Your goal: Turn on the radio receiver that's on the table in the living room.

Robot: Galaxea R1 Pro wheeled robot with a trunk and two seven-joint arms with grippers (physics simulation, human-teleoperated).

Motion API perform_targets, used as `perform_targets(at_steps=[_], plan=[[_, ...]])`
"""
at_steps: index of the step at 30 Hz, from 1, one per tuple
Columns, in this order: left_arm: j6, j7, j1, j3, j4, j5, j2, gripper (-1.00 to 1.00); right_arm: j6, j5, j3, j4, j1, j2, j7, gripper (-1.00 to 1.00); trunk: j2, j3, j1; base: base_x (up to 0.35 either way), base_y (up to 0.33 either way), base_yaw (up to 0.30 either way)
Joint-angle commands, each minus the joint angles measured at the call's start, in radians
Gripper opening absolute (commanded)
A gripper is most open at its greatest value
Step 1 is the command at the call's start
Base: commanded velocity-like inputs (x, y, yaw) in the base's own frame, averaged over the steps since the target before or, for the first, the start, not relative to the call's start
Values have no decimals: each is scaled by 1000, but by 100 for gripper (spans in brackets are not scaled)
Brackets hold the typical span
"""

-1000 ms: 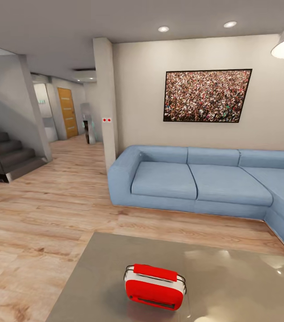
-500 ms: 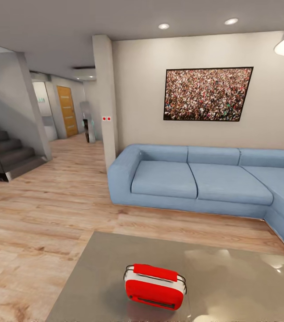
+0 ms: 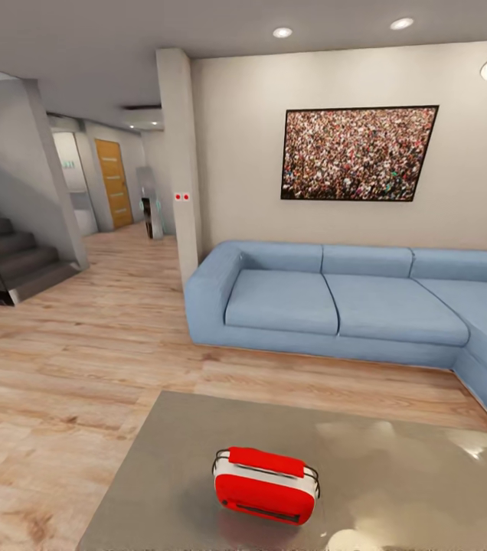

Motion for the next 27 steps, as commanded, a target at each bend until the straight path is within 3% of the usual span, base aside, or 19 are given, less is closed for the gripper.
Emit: perform_targets(at_steps=[1, 27], plan=[[0, 0, 0, 0, 0, 0, 0, 100, 0, 0, 0, 0, 0, 0, 0, 100, 0, -2, 0, 0, 0, 0], [0, 0, 0, 0, 0, 0, 0, 100, 0, 5, 2, 0, 0, 1, 0, 100, 0, -43, 0, 0, 0, 0]])
